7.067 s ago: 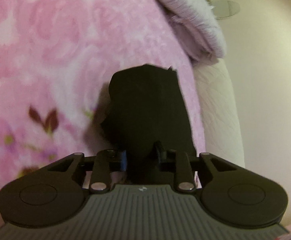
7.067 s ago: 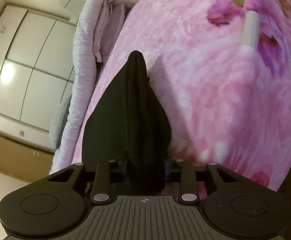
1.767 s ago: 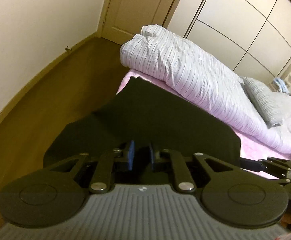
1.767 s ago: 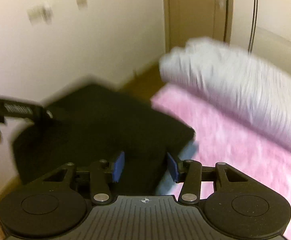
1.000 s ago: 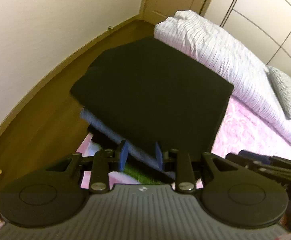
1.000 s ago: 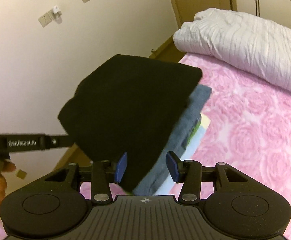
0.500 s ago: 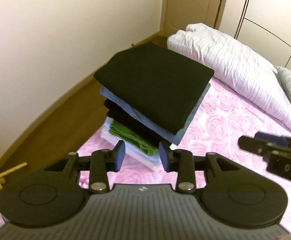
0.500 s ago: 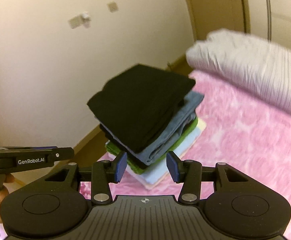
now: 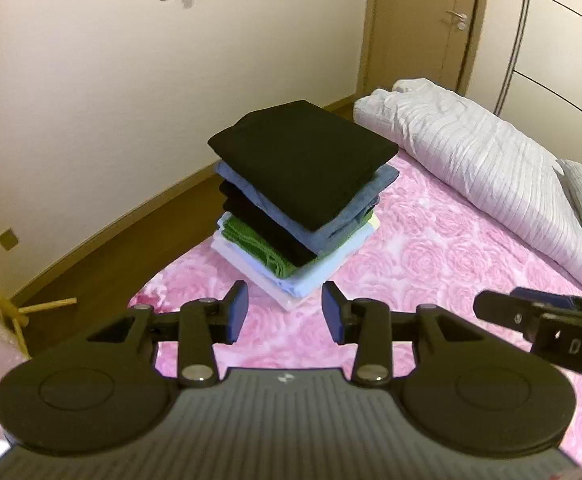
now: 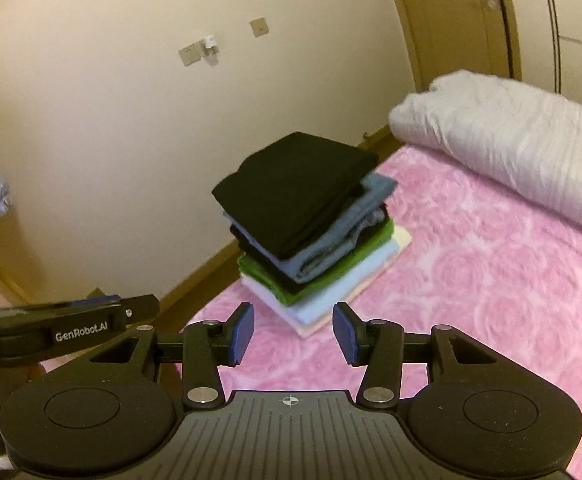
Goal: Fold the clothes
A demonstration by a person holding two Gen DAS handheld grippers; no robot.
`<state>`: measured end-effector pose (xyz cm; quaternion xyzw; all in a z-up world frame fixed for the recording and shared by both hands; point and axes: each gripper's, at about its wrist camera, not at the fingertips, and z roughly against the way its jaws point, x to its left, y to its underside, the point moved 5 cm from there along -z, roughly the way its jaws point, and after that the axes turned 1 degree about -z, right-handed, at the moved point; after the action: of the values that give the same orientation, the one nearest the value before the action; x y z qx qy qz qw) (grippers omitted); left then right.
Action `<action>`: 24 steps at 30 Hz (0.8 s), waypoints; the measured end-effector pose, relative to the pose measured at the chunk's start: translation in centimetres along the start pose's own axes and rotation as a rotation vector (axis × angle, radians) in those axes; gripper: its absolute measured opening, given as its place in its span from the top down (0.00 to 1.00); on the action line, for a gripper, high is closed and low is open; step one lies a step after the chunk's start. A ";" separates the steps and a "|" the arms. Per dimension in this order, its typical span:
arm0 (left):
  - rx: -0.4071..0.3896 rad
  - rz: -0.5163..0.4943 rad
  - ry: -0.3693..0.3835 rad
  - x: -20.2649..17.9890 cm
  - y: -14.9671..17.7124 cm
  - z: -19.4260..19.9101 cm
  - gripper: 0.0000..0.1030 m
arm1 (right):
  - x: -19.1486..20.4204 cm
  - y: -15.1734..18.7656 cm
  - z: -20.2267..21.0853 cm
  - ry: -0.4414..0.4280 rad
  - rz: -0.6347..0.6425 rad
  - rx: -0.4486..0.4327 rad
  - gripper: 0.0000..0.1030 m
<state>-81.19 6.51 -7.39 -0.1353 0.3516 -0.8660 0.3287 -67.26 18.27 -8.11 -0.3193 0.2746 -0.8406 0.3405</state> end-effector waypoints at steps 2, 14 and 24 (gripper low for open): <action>0.001 0.011 -0.010 -0.9 0.9 0.9 0.65 | -0.5 0.6 1.2 0.015 0.035 0.009 0.54; 0.049 0.101 -0.053 -5.1 6.0 4.1 0.65 | -4.2 4.5 4.9 0.025 0.103 0.110 0.54; 0.056 0.183 -0.078 -5.8 8.1 4.6 0.65 | -5.8 5.2 4.9 0.066 0.117 0.206 0.54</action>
<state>-70.93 3.66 -9.77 -0.1269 0.3251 -0.8360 0.4234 -58.36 18.20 -10.51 -0.2383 0.2160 -0.8532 0.4107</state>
